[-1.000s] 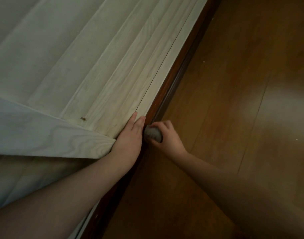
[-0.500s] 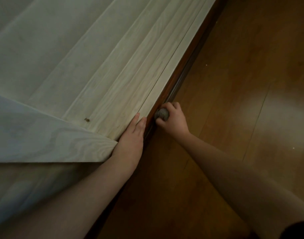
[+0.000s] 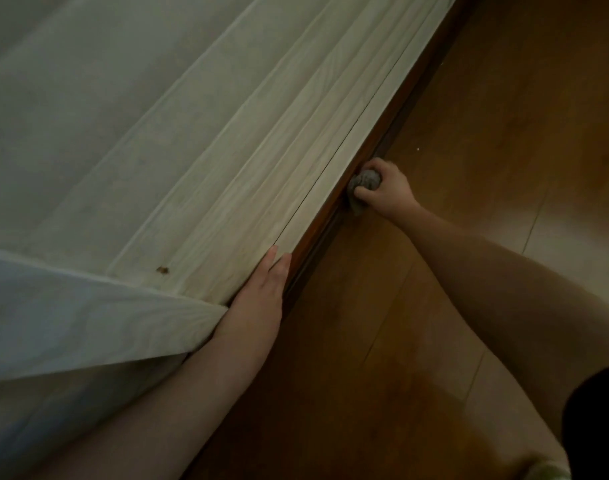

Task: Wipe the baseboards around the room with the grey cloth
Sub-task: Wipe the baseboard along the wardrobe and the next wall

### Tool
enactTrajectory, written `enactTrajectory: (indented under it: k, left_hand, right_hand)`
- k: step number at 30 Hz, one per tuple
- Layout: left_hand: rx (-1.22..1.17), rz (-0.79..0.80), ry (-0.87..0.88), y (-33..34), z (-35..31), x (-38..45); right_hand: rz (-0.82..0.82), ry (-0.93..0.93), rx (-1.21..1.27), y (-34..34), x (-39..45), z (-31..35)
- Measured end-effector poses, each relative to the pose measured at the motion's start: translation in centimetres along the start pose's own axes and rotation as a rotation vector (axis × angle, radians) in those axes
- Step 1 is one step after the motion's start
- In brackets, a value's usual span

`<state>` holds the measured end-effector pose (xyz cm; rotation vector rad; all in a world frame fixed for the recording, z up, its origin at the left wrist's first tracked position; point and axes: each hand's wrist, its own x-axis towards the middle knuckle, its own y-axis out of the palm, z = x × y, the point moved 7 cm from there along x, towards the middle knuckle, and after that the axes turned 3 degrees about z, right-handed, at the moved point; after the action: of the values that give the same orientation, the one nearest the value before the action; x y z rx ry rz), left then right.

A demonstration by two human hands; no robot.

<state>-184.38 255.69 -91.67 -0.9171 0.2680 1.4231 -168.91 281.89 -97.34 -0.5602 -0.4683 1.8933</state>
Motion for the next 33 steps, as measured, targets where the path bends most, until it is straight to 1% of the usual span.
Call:
enactTrajectory:
  k: [2,6,9,10,12,14,16,19,21,24,27,30,33]
  left_hand:
    - [0.000,0.005,-0.004,0.3,0.1,0.0]
    - [-0.006,0.004,-0.001,0.8,0.0,0.0]
    - [0.001,0.008,-0.017,0.9,0.4,0.1]
    - [-0.006,0.014,-0.014,1.0,0.5,0.1]
    - [-0.024,0.031,-0.015,1.0,0.6,0.0]
    - [-0.039,0.041,-0.019,1.0,0.6,-0.2]
    - [-0.058,0.057,-0.036,1.0,0.9,-0.4]
    - [-0.089,0.088,-0.046,1.0,0.8,-0.9]
    - [-0.110,0.106,-0.061,1.1,1.0,-1.0]
    - [-0.159,0.136,-0.062,1.1,1.3,-0.7]
    - [-0.216,0.164,-0.074,1.5,1.3,-1.0]
    - [-0.283,0.185,-0.099,1.4,1.6,-0.7]
    - [-0.308,0.259,-0.134,0.5,1.0,-0.4]
  right_hand:
    - [-0.054,0.044,0.028,-1.6,1.8,-0.3]
    - [-0.012,0.044,-0.040,-2.0,3.4,-0.7]
    - [-0.093,0.082,-0.034,-3.3,4.1,-1.2]
    - [-0.089,0.099,-0.043,-3.6,4.4,-1.2]
    - [-0.005,0.099,-0.126,-4.2,4.8,-0.9]
    - [0.119,0.051,-0.225,-4.6,4.7,-0.2]
    - [0.207,-0.011,-0.293,-5.3,4.1,0.9]
    - [0.289,-0.081,-0.316,-6.1,1.8,1.6]
    - [0.318,-0.123,-0.295,-6.3,-0.3,0.6]
    - [0.250,-0.133,-0.225,-7.6,-2.9,-2.4]
    - [0.188,-0.129,-0.171,-6.9,-4.5,-5.7]
    - [0.136,-0.113,-0.100,-5.7,-4.2,-9.0]
    - [0.072,-0.163,-0.061,-4.7,-3.7,-10.8]
